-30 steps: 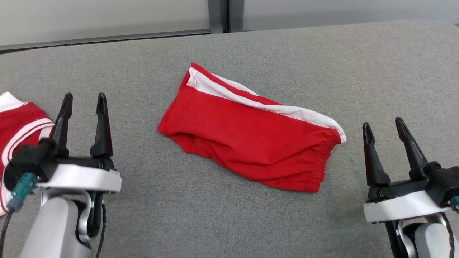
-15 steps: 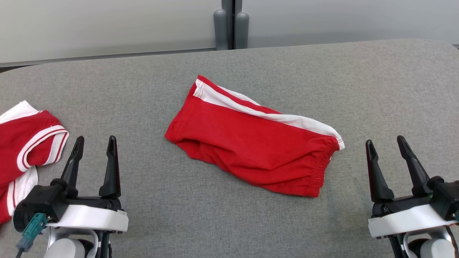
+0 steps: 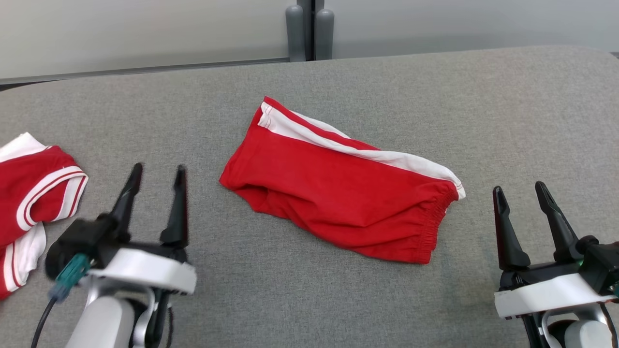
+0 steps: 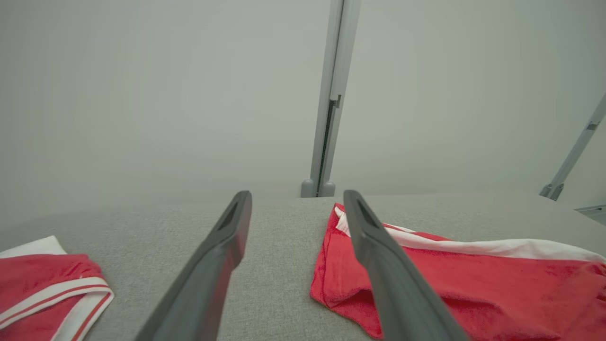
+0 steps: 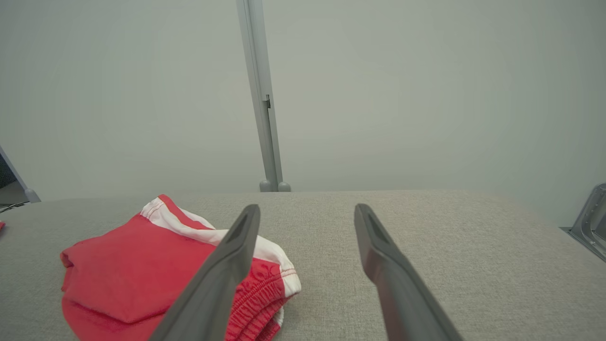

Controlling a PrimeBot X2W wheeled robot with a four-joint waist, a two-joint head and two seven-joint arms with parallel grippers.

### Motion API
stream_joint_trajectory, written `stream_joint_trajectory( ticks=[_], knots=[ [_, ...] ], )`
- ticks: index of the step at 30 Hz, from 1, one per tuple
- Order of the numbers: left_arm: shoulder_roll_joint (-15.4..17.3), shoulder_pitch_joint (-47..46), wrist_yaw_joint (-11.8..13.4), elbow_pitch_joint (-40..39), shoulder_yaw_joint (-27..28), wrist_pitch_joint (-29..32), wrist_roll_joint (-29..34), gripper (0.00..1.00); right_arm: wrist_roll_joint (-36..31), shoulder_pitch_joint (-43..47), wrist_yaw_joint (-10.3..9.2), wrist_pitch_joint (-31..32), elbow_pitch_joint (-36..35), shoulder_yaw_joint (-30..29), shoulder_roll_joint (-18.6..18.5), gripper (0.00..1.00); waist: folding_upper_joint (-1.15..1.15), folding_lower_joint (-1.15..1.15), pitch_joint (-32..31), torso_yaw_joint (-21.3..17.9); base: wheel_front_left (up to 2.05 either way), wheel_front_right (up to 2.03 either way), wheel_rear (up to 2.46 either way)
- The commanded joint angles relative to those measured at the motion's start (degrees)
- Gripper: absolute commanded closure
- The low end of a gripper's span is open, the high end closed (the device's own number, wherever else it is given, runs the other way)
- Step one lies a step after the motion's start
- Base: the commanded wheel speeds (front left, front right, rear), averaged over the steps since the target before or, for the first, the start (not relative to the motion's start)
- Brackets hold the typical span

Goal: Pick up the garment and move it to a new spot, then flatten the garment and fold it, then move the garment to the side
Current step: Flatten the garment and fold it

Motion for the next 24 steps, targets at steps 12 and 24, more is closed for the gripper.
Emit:
stream_joint_trajectory(
  ticks=[12, 24],
  knots=[
    [-2.8, -18.5, -7.8, 23.1, -7.5, 12.8, -4.4, 0.00, -0.1, -2.6, -0.02, -0.7, 0.5, 2.7, 0.4, 0.00, 0.00, 0.00, 4.1, -2.8, 0.00, 0.00, 0.00],
    [-3.3, -27.9, -9.4, 46.9, -10.4, 18.9, -5.6, 0.22, 0.9, -4.2, -0.02, -2.1, 2.8, 3.6, 1.4, 0.00, 0.00, 0.00, 5.8, -4.8, 0.00, 0.00, 0.00]
  ],
)
